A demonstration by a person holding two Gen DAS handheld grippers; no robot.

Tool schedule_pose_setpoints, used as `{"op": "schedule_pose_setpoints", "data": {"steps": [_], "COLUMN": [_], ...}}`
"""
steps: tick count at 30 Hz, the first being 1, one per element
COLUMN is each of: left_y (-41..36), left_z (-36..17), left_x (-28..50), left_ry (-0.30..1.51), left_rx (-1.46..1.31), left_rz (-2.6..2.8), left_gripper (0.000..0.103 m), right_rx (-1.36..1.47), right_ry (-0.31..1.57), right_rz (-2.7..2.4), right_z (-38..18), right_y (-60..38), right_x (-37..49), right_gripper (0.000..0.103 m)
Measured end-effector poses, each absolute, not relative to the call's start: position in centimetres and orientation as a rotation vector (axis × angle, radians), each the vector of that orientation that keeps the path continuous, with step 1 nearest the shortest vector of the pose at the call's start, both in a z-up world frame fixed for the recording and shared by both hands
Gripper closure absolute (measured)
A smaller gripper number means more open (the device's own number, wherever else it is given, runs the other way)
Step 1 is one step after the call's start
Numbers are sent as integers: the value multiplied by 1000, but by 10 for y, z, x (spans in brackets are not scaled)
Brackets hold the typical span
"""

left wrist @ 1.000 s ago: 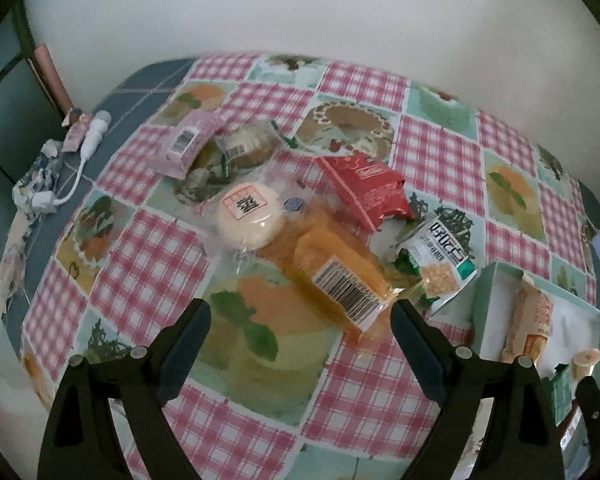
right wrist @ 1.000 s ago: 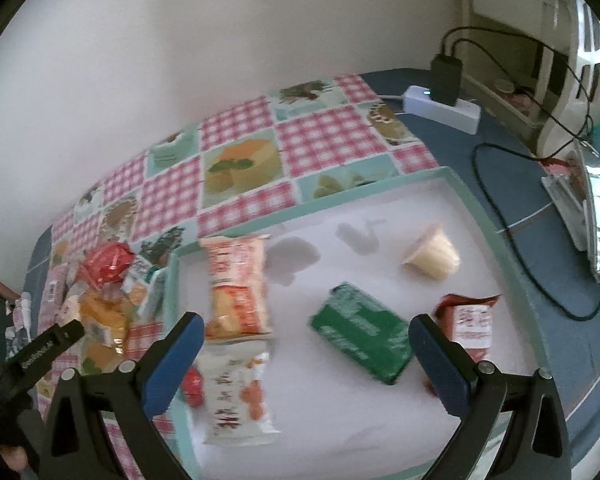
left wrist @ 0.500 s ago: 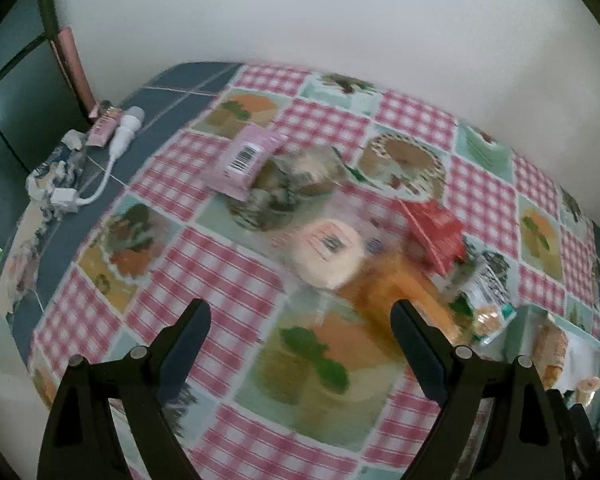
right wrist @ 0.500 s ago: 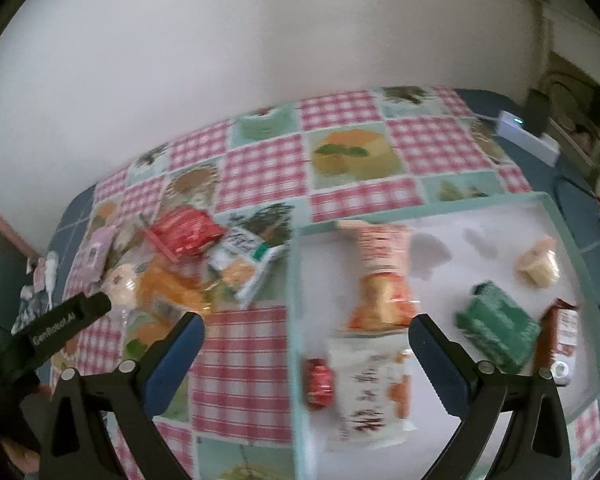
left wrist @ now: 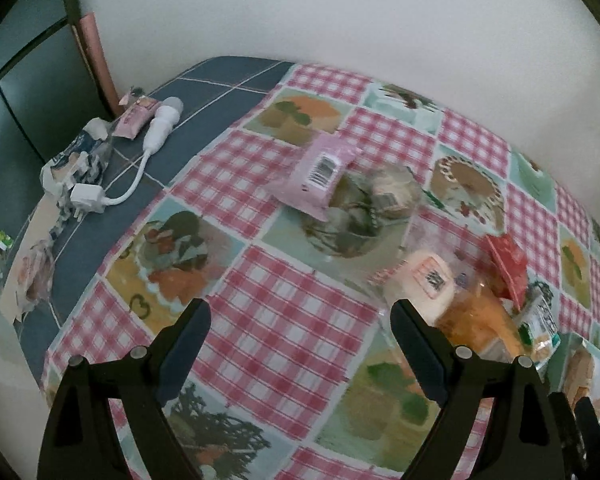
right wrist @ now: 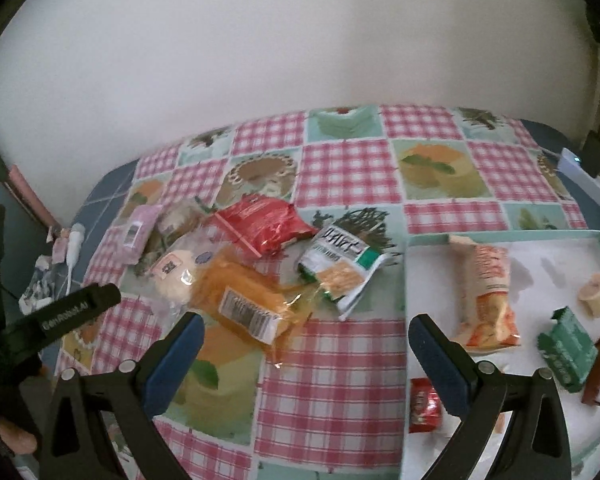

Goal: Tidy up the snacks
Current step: 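Move both grippers back to the snack pile, then grasp the round bun bag with left gripper while right gripper grasps orange cake bag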

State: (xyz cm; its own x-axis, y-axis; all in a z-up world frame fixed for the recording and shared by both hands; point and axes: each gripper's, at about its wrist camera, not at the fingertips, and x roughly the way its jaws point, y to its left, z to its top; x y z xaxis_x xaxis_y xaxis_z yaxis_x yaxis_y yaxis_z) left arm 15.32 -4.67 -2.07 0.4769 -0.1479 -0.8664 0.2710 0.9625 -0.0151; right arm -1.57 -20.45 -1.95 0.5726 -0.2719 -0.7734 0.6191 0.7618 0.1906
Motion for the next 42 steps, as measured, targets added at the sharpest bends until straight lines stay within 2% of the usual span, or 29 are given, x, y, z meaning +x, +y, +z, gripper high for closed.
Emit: {"op": "schedule_pose_setpoints", "data": {"steps": [6, 7, 8, 18, 24, 27, 31, 42], "left_y": [-34, -32, -31, -44, -65, -69, -78, -112], "left_z": [-20, -19, -19, -28, -40, -42, -42, -60], "left_x": [165, 167, 168, 171, 170, 172, 173, 171], "left_ry": [1005, 1003, 1002, 1038, 1075, 1089, 1093, 1141], "left_rx": [65, 47, 36, -52, 10, 2, 19, 88], "left_rz": [-263, -276, -282, -426, -441, -452, -478, -555], "left_gripper": [11, 8, 0, 0, 0, 2, 18, 18], "right_rx": [460, 466, 471, 483, 543, 567, 554, 535], "right_ry": [813, 813, 813, 840, 815, 796, 798, 879], "right_rz": [-539, -531, -525, -491, -524, -523, -549, -516], "right_z": [-22, -23, -23, -25, -16, -14, -12, -33], "right_y": [-202, -202, -202, -213, -235, -243, -248, -243], "right_x": [-1, 2, 4, 17, 11, 10, 11, 27], "right_gripper": [0, 0, 0, 0, 0, 0, 2, 6]}}
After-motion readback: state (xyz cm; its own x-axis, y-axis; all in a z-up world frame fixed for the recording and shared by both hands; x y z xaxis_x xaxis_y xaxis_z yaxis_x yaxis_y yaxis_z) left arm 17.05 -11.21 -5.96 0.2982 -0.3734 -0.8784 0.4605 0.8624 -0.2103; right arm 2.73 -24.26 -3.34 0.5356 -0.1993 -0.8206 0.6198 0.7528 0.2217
